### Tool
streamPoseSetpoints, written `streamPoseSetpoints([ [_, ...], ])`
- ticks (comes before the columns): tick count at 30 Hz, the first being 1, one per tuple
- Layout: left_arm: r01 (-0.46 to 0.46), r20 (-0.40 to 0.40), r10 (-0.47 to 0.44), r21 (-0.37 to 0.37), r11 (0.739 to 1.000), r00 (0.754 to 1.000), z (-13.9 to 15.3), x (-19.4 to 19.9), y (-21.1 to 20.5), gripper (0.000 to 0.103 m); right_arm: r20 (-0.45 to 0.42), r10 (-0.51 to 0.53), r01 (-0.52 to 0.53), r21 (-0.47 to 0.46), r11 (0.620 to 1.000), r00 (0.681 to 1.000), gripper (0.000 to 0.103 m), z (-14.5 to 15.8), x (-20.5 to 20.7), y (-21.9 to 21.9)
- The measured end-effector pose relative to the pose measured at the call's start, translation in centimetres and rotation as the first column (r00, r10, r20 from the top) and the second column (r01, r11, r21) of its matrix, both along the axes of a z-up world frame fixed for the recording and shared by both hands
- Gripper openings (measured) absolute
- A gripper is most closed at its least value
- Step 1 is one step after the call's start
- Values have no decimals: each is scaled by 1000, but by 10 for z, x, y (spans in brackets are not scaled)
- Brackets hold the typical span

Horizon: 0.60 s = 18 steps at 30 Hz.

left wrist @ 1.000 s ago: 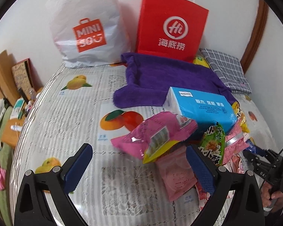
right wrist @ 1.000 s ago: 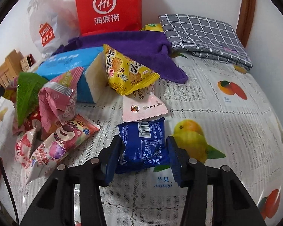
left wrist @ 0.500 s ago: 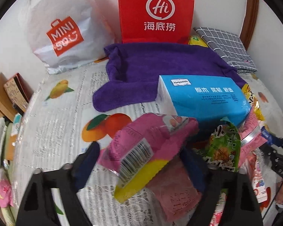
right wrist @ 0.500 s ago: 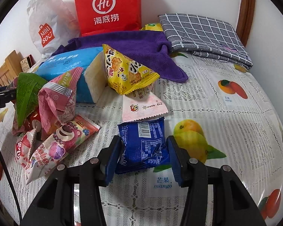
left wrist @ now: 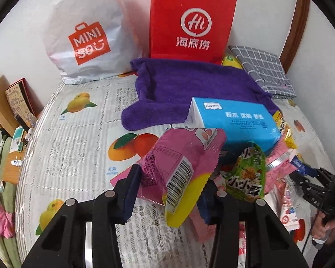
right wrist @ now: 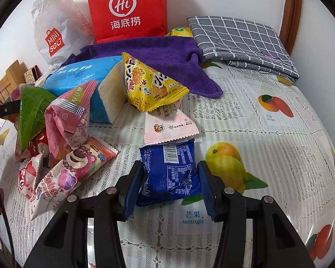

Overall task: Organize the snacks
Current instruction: 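Carry both held packets up and over onto the purple towel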

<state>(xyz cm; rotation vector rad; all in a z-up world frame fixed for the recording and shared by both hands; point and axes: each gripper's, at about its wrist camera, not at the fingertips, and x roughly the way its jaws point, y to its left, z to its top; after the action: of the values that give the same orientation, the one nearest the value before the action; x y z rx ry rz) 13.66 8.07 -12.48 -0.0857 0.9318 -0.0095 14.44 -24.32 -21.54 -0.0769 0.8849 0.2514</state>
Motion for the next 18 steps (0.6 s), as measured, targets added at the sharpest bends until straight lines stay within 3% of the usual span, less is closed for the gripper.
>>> streamPoseSetpoints([
  [9, 21, 47, -20, -20, 1000, 999, 26, -24, -6, 42, 13, -10, 10, 23, 1000, 1000, 46, 8, -12, 0],
  [18, 65, 91, -60, -49, 997, 994, 62, -27, -28, 42, 119, -5, -5, 81, 997, 993, 46, 82, -35, 16],
])
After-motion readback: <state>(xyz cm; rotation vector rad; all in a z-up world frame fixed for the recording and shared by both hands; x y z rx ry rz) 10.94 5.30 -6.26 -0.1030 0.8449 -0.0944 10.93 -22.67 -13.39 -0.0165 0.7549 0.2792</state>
